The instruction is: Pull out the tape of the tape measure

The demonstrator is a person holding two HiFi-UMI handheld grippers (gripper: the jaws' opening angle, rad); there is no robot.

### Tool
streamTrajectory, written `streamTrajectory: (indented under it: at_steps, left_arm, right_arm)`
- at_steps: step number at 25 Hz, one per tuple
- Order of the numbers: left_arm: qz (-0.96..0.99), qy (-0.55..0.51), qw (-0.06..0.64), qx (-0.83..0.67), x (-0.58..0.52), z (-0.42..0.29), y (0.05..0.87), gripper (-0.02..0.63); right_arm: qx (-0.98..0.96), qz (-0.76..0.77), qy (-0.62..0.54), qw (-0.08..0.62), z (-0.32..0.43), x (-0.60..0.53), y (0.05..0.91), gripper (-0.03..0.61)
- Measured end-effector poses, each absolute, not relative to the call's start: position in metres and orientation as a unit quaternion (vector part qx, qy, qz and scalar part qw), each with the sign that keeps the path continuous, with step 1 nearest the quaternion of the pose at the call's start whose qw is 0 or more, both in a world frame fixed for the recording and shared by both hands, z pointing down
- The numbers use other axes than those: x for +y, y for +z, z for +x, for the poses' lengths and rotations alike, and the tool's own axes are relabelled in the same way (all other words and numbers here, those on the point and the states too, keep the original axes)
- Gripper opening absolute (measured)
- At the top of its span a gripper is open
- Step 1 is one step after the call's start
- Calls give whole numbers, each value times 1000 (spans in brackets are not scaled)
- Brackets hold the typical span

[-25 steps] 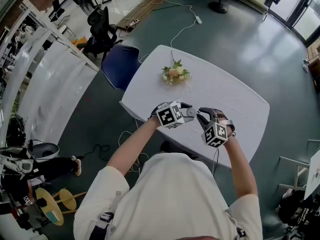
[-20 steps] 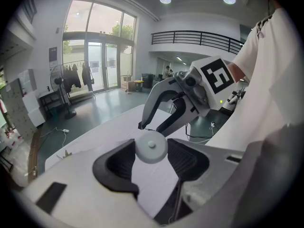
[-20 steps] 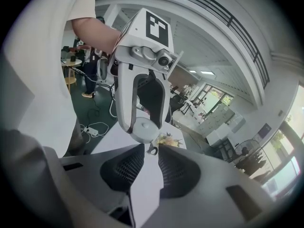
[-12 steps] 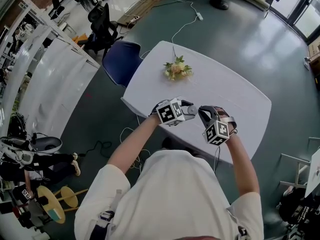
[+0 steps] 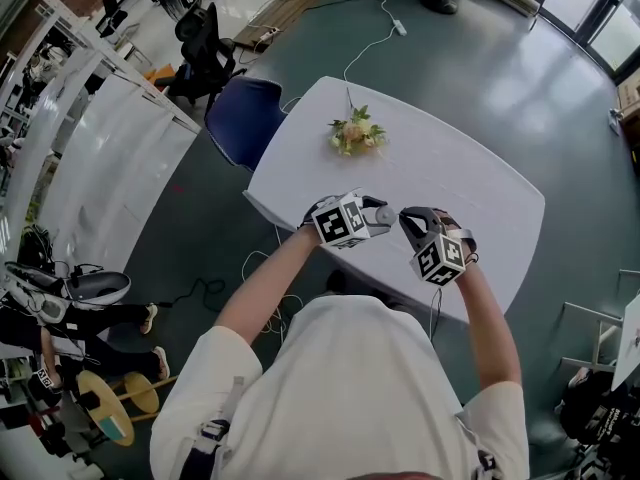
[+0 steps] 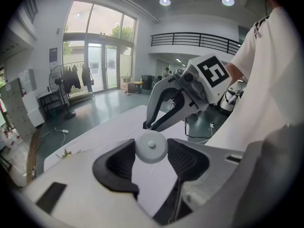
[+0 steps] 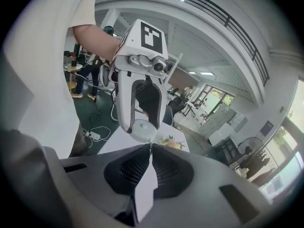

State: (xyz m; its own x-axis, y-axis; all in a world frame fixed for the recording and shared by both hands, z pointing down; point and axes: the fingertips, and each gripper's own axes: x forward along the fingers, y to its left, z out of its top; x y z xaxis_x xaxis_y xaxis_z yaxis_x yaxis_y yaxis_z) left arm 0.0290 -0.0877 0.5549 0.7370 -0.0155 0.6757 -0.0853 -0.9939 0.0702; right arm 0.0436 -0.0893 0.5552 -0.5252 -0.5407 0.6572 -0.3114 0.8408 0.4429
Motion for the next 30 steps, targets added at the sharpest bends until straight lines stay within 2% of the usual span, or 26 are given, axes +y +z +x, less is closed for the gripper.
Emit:
streamTrajectory:
  at_steps: [13, 30]
  left_arm:
    - [939, 343, 30, -28, -82, 28, 555, 216]
    - [941, 336, 24, -36, -87, 24, 558, 216]
  right_arm:
    - [-873, 259, -89, 404, 53, -83, 552, 40]
    - [-857, 312, -51, 408, 108, -80, 558, 40]
